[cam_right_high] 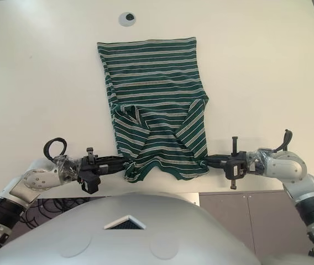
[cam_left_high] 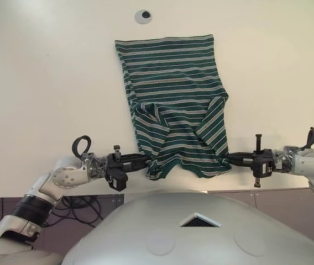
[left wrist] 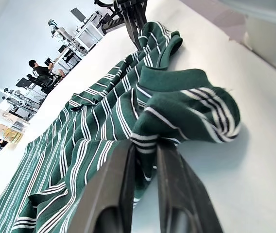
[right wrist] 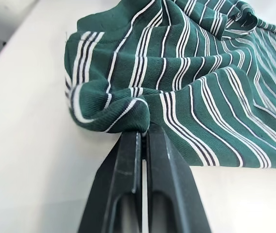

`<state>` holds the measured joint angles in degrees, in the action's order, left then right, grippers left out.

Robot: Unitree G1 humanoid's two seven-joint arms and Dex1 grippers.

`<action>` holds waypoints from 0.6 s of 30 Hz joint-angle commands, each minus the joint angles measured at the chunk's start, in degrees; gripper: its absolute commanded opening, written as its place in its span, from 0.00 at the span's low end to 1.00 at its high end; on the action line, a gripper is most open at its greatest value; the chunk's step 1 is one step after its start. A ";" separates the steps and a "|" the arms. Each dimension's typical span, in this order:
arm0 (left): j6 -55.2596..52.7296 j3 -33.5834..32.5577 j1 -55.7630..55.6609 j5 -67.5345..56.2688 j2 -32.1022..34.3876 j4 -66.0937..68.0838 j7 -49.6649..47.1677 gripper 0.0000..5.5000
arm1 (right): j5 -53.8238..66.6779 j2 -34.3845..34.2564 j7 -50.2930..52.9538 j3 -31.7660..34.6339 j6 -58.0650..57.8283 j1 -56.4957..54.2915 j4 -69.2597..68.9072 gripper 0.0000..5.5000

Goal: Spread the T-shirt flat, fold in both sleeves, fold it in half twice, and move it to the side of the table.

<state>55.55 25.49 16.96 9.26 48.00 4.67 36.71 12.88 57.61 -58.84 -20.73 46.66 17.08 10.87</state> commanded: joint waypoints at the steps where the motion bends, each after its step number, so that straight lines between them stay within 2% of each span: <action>1: -9.11 5.19 2.96 -0.22 3.88 3.15 9.19 0.05 | 4.59 4.39 -5.84 0.10 -11.17 3.00 -4.36 0.00; 3: -14.67 5.76 3.26 -8.12 6.59 -1.52 13.21 0.02 | 9.72 5.81 -8.71 1.16 -17.30 3.98 -7.69 0.00; 6: -27.84 5.15 4.85 -24.73 14.59 -13.16 21.58 0.00 | 19.12 8.35 -13.25 3.68 -26.96 5.28 -14.03 0.00; 11: -42.75 -1.64 4.43 -44.59 21.99 -24.36 31.74 0.00 | 31.97 9.74 -19.73 9.55 -41.40 6.22 -22.66 0.00; 14: -47.82 -5.14 4.42 -50.52 21.26 -26.20 34.98 0.00 | 35.75 8.14 -21.42 12.40 -47.23 6.22 -25.62 0.00; 18: -51.95 -9.65 3.58 -55.23 15.37 -25.91 34.13 0.00 | 36.53 3.64 -20.15 14.94 -50.82 4.88 -26.75 0.00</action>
<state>5.28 18.20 21.38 -44.44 65.90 -21.22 71.51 49.30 63.44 -79.87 -6.91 -2.73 23.12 -14.87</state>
